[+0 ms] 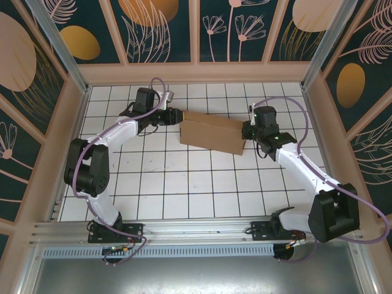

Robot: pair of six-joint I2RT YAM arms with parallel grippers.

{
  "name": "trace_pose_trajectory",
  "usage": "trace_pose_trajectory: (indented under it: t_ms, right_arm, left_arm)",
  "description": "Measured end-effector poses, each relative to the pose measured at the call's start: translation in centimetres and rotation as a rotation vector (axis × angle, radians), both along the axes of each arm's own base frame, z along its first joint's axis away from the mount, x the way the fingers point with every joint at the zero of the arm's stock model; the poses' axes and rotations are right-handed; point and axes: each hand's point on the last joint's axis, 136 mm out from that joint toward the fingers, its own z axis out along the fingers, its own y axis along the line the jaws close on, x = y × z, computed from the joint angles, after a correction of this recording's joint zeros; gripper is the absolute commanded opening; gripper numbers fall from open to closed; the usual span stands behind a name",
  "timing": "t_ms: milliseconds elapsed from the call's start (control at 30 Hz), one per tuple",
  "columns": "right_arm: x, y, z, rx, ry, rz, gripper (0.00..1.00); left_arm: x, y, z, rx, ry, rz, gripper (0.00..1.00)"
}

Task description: Fold the paper box

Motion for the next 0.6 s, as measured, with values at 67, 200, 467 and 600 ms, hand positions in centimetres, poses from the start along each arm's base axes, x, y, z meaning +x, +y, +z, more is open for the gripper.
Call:
trace_pose_trajectory:
  t_ms: [67,200,467,600]
  right_arm:
    - [-0.2,0.1,0.3,-0.062,-0.003,0.029,0.52]
    - [-0.4,0.7,0.9,-0.146,-0.032,0.139,0.96]
    - [-0.8,4.2,5.0,-0.213,-0.182,0.533,0.99]
    - [1.1,4.3,7.0,-0.218,-0.229,0.599,0.99]
  left_arm:
    - [-0.1,0.0,0.0,0.0,0.001,0.001,0.33]
    - [-0.1,0.0,0.0,0.001,0.001,0.001,0.35]
    - [-0.4,0.2,-0.1,0.005,0.012,0.003,0.47]
    - [-0.7,0.3,-0.3,0.01,0.032,0.004,0.61]
